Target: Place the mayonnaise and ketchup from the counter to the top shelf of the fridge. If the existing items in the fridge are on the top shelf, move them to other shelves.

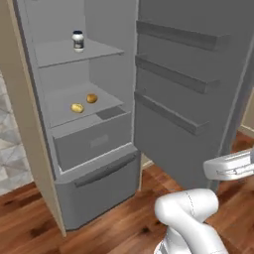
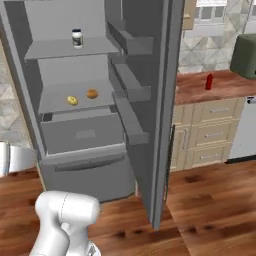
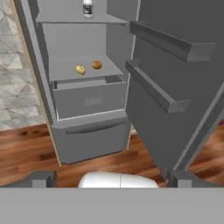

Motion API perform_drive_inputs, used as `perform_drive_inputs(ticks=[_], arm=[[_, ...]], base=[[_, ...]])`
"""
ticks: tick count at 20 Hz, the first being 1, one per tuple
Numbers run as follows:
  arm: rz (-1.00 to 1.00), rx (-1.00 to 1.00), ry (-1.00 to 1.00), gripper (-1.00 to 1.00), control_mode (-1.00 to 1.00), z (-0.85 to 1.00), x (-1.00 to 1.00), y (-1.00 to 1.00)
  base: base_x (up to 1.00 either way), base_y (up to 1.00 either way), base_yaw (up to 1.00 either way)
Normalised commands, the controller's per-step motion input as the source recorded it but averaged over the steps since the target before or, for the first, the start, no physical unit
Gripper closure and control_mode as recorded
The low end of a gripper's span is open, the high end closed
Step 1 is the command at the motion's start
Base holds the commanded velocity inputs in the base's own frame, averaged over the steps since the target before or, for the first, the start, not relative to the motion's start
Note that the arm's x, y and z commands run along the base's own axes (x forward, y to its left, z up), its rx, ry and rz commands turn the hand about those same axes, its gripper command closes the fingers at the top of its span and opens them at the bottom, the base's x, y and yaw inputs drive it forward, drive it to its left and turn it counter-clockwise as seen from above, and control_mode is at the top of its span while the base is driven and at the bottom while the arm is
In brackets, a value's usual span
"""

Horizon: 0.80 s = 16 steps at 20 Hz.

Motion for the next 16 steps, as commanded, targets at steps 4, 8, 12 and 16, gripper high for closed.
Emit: perform_drive_inputs(ticks=[4, 8, 12, 16], arm=[[0.0, 0.0, 0.0, -1.0, 1.0, 0.0, 0.0, 0.0], [0.0, 0.0, 0.0, -1.0, 1.0, 0.0, 0.0, 0.0], [0.0, 0.0, 0.0, -1.0, 1.0, 0.0, 0.0, 0.0], [0.0, 0.0, 0.0, -1.0, 1.0, 0.0, 0.0, 0.0]], base=[[-0.25, 0.07, -0.95], [0.0, -0.08, -0.92], [0.0, -0.29, -0.85], [0.0, -0.41, -0.81]])
